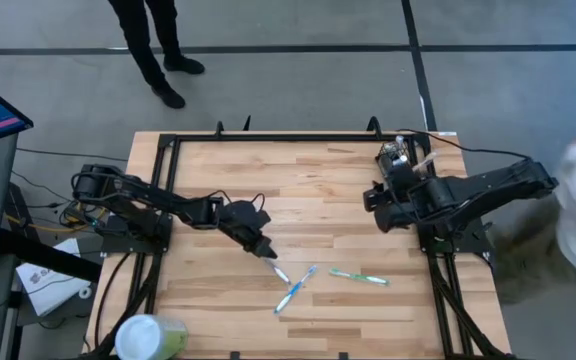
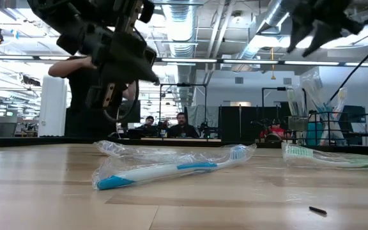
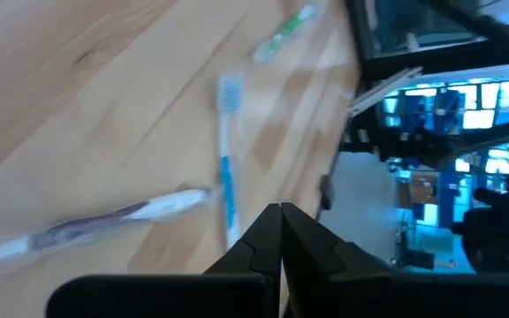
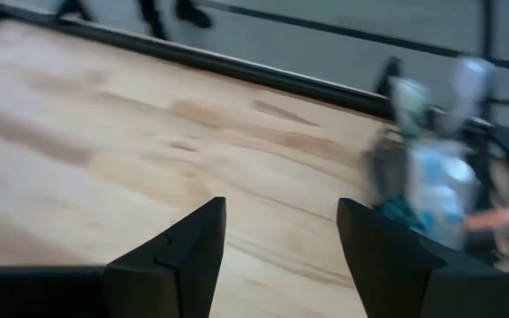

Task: Pick & Place toothbrushing station
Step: Put the purple toothbrush in the left section of wire organizer

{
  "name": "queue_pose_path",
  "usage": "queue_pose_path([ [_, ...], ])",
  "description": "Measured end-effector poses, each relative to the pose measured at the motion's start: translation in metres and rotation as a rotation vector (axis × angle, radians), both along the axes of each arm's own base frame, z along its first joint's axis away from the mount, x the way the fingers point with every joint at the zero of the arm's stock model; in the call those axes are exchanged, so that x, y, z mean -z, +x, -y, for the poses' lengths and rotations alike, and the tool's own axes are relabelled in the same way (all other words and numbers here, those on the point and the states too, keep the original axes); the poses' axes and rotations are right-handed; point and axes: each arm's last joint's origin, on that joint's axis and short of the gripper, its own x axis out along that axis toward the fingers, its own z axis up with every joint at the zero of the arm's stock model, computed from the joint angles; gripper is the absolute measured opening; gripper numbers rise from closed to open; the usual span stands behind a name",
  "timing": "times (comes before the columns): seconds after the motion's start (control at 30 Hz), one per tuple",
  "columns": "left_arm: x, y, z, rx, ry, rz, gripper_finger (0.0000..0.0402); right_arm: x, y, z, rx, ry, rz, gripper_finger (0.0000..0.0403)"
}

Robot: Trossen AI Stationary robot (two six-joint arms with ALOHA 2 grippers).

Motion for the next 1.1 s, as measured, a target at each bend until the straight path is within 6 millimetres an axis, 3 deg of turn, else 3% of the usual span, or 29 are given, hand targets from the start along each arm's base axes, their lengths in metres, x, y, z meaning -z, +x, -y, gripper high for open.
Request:
queue_pose_path([
  [0.17, -0.020, -0.008, 0.000, 0.044, 0.005, 0.061, 0.0000, -0.024, 0.013, -0.004, -0.150, 0.019, 0.042, 0.0203],
  [0.33, -0.023, -0.028, 0.004, 0.092, -0.018, -0.087, 0.0000, -0.045, 0.024, -0.009, -0.287, 0.044, 0.116, 0.0196],
  [0.5, -0.013, -0.043, 0.007, 0.072, 0.038, -0.257, 0.0000, -0.055, 0.033, -0.008, -0.369, 0.098, 0.191, 0.0185],
  [0.67, -0.003, -0.040, 0.006, 0.038, 0.073, -0.308, 0.0000, -0.061, 0.041, -0.002, -0.356, 0.148, 0.298, 0.0176],
  [0.93, 0.026, -0.033, 0.005, 0.032, 0.080, -0.435, 0.0000, -0.061, 0.044, 0.014, -0.173, 0.337, 0.465, 0.0172],
  [1.1, 0.038, -0.031, 0.000, 0.034, 0.099, -0.476, 0.0000, -0.060, 0.045, 0.024, -0.153, 0.393, 0.477, 0.0181],
])
